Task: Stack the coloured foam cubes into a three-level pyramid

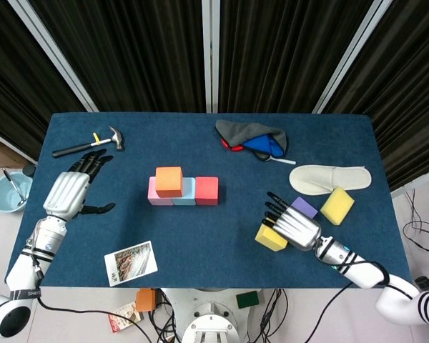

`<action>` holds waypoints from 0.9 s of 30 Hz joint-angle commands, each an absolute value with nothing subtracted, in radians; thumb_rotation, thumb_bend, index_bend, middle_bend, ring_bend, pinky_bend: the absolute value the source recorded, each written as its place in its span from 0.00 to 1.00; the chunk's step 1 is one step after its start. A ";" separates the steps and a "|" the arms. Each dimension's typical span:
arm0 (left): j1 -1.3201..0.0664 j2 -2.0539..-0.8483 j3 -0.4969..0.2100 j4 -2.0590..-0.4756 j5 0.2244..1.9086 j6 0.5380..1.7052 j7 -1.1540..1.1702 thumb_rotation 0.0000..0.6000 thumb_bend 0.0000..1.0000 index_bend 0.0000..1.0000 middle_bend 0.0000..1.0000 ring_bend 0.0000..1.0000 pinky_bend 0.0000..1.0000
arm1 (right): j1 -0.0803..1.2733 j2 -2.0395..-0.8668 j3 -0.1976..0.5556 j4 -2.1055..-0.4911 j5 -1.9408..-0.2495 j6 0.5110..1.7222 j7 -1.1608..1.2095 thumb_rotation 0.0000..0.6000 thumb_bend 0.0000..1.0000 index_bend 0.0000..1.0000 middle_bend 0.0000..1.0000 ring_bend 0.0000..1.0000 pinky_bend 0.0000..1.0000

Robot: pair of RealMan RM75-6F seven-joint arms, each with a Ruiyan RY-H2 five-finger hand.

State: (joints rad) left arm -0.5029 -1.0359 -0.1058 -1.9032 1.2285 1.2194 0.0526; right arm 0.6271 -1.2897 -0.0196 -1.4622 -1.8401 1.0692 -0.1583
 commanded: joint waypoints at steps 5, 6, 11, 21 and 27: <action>-0.450 -1.043 -0.087 -1.861 1.259 1.246 -0.005 0.94 0.11 0.11 0.04 0.03 0.18 | 0.657 -1.273 0.209 -1.743 -1.385 0.985 -0.333 1.00 0.13 0.61 0.48 0.22 0.10; -0.444 -1.045 -0.084 -1.854 1.264 1.249 -0.010 0.94 0.11 0.11 0.04 0.03 0.18 | 0.671 -1.275 0.233 -1.773 -1.316 0.971 -0.384 1.00 0.13 0.61 0.48 0.22 0.10; -0.421 -1.083 -0.061 -1.790 1.295 1.271 0.057 0.97 0.11 0.12 0.04 0.03 0.18 | 0.798 -1.311 0.330 -1.888 -0.924 0.973 -0.682 1.00 0.13 0.61 0.46 0.22 0.11; -0.391 -1.155 -0.042 -1.714 1.367 1.315 0.128 1.00 0.11 0.13 0.06 0.03 0.18 | 1.139 -1.440 0.428 -1.895 -0.293 1.154 -1.048 1.00 0.12 0.59 0.45 0.22 0.11; -0.383 -1.160 -0.047 -1.710 1.386 1.315 0.107 0.99 0.11 0.13 0.06 0.03 0.18 | 1.283 -1.532 0.466 -1.799 -0.109 1.225 -1.124 1.00 0.12 0.57 0.44 0.22 0.08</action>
